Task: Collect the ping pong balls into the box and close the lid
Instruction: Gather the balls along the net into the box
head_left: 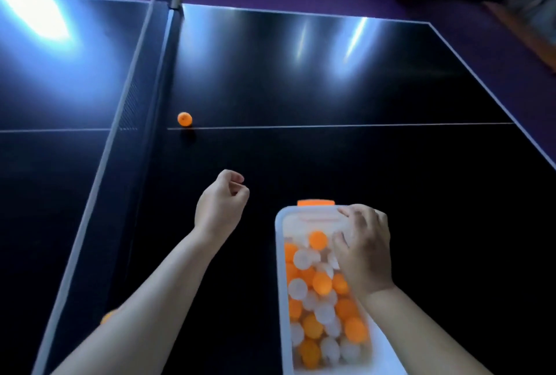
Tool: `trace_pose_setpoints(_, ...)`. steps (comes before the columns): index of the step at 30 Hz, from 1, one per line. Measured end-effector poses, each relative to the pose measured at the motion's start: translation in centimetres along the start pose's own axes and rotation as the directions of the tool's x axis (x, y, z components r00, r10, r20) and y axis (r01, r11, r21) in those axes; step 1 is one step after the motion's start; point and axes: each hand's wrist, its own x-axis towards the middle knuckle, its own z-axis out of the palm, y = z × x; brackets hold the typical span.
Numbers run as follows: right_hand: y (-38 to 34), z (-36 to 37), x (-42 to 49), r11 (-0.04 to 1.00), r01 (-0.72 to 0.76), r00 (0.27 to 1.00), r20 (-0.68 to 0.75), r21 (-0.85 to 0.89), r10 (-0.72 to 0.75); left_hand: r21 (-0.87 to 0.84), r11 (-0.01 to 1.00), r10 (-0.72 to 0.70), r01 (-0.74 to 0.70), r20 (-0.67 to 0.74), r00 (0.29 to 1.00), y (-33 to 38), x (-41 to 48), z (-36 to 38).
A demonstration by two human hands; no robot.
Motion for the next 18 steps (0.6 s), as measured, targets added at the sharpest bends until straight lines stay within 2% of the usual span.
trace_pose_setpoints(3,-2.5,2.6,3.5,0.995,0.044,0.999,-0.001,0.092,-0.044,0.041,0.999,0.033,-0.029,-0.080,0.996,-0.7,7.3,-0.6)
trace_pose_setpoints(6,-4.5,5.1,6.1,0.988,0.074,0.997,0.001,0.134,-0.075,0.147,0.989,0.016,0.000,-0.112,0.994,-2.5,14.2,-0.8)
trace_pose_setpoints(9,-5.4,6.9,7.5,0.986,0.096,0.994,0.047,0.135,-0.103,0.360,0.932,-0.005,0.037,-0.089,0.996,-4.5,20.0,-0.7)
trace_pose_setpoints(13,-5.0,8.5,7.3,0.989,0.090,0.988,0.112,0.118,-0.103,0.641,0.767,0.005,0.006,-0.015,1.000,-6.3,25.4,-0.6)
trace_pose_setpoints(16,-5.1,8.7,7.2,0.992,0.073,0.987,0.137,0.104,-0.087,0.710,0.704,-0.031,0.005,0.023,0.999,-7.3,27.7,-0.8)
trace_pose_setpoints(18,-5.3,8.8,7.2,0.993,0.089,0.984,0.146,0.072,-0.099,0.683,0.730,-0.079,0.036,0.032,0.996,-7.8,28.3,-1.0)
